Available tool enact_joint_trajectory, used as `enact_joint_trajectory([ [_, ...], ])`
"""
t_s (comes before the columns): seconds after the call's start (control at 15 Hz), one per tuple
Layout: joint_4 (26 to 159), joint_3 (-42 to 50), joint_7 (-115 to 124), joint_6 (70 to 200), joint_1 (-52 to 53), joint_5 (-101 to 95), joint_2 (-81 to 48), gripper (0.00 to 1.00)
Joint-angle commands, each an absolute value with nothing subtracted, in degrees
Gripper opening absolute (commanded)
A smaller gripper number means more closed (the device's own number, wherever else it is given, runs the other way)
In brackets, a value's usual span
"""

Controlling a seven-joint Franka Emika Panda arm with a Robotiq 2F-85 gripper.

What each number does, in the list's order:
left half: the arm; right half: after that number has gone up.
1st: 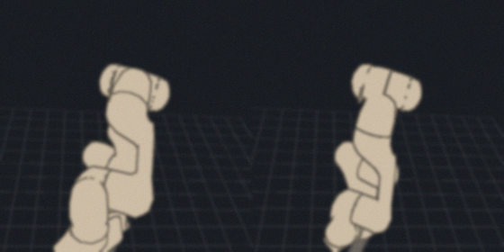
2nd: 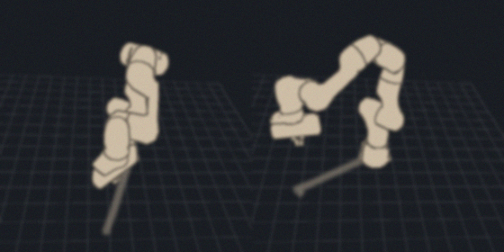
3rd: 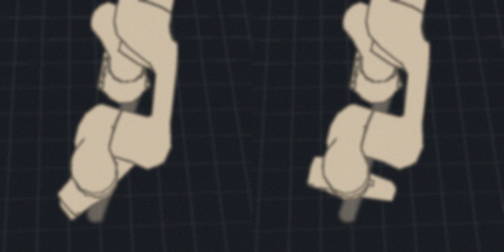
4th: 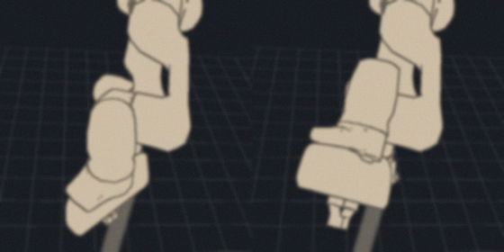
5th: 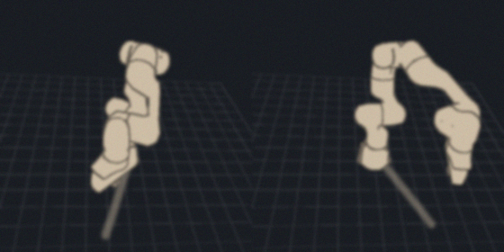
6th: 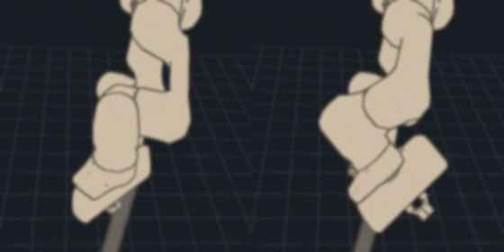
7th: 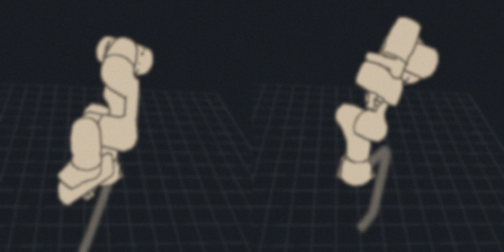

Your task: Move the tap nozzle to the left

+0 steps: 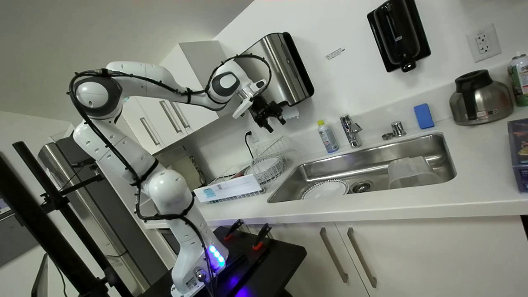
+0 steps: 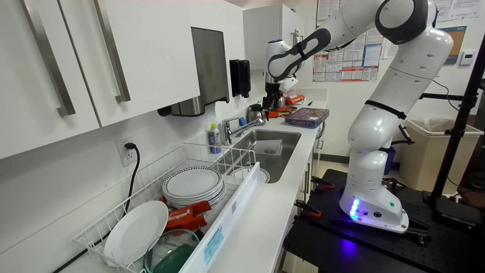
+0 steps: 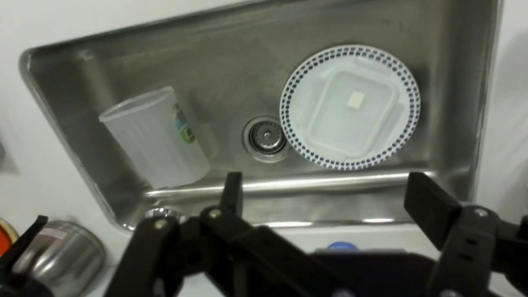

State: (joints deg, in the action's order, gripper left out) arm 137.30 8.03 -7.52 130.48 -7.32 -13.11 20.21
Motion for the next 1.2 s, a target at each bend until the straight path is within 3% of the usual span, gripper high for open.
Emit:
enact_joint_trajectory([
  [0.0, 133.59, 9.13, -1.33, 141.29, -10.4, -13.64, 13.15, 1.0],
  [0.33, 126.85, 10.03, 11.93, 155.94, -15.38, -17.39, 0.76, 1.0],
  [0.4, 130.85, 10.63, 5.25, 153.39, -13.67, -14.0, 5.62, 1.0],
  [0.73, 129.91, 10.86, 5.85, 154.16, -13.81, -14.37, 3.74, 1.0],
  [1.13, 111.21, 13.34, 21.59, 142.9, -14.02, -14.23, -12.58, 1.0],
])
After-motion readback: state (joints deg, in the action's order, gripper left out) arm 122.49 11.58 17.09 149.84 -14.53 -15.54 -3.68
